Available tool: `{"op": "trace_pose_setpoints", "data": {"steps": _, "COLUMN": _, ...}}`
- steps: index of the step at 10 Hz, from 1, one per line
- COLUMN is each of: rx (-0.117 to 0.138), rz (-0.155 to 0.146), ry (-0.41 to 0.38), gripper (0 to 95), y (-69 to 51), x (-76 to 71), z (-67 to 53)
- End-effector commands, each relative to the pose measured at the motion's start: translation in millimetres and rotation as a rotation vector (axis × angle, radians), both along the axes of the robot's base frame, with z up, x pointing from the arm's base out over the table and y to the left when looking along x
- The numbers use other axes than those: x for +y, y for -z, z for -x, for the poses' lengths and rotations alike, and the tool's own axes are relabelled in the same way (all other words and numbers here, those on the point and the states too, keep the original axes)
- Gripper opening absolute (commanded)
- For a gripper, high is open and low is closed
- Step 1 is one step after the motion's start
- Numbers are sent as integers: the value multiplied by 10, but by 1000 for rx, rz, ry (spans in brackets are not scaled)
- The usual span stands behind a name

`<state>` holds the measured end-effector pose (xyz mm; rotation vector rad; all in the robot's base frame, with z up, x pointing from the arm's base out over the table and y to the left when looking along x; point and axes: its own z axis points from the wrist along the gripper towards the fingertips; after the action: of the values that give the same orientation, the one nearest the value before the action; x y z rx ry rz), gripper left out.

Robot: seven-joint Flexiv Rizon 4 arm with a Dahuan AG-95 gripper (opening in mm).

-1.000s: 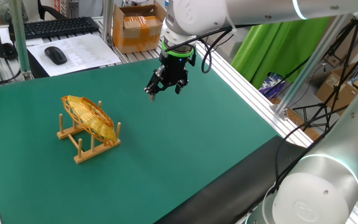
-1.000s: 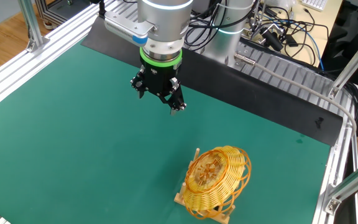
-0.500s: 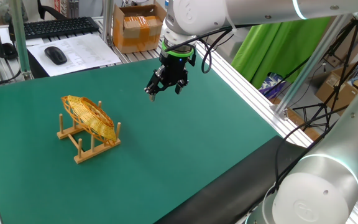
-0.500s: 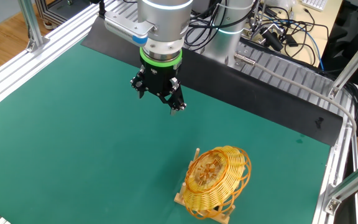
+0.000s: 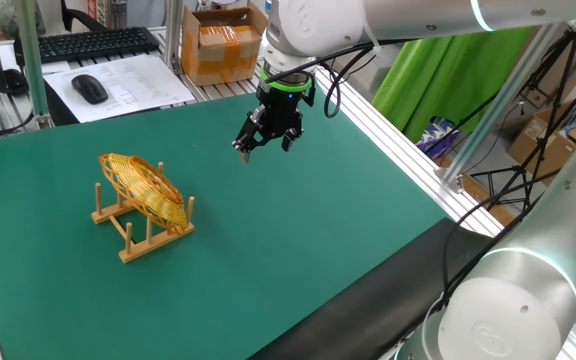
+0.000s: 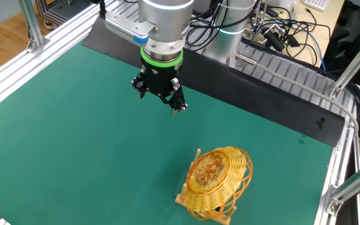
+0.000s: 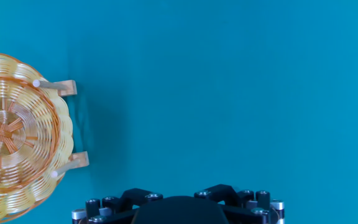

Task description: Take the dish off the dish rack

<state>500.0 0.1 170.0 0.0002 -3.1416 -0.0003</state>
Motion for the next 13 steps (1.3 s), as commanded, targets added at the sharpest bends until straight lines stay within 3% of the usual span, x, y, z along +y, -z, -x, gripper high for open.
{"op": "trace_pose_setpoints", "data": {"steps": 1, "rx": 4, "rz": -17, "ry": 162, "gripper": 0, "y": 3, "x": 0, "z": 0}}
{"op": "trace_pose_setpoints", "data": {"steps": 5, "rx": -4, "rz": -9, "ry": 185, "gripper": 0, "y": 118, "x": 36, "z": 222}}
{"op": "trace_pose_setpoints", "data": {"steps": 13, "rx": -2, "rz": -19, "ry": 215, "gripper": 0, "y": 17, "x": 114, "z": -66}}
